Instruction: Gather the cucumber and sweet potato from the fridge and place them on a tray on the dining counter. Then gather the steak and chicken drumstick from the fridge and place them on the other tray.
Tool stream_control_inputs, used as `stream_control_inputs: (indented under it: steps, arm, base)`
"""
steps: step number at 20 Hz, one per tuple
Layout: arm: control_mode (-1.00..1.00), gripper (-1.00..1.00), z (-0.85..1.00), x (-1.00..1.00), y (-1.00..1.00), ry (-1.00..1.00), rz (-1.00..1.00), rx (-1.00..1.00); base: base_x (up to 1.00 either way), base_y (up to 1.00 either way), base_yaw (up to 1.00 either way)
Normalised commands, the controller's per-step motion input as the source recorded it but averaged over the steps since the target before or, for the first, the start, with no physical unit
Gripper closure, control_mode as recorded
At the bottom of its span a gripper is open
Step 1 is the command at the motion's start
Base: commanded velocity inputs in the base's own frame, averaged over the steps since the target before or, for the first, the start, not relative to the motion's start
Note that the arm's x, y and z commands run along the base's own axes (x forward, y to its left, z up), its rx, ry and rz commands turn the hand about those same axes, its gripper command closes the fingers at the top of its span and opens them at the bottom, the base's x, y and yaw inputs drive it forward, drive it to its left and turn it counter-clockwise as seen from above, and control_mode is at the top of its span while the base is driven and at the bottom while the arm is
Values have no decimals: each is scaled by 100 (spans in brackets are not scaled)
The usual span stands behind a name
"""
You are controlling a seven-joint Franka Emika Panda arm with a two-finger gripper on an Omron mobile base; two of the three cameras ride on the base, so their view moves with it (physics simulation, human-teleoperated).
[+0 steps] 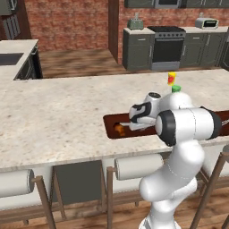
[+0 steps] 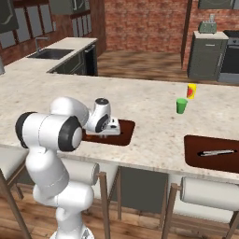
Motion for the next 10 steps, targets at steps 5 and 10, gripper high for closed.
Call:
stream_control_inputs:
  steps: [5,10]
  arm:
    - [-100,100,-19,34,0,0,0,0]
    - [-100,100,-27,47,0,1,0,0]
  base:
    - [0,0,0]
    - [0,0,0]
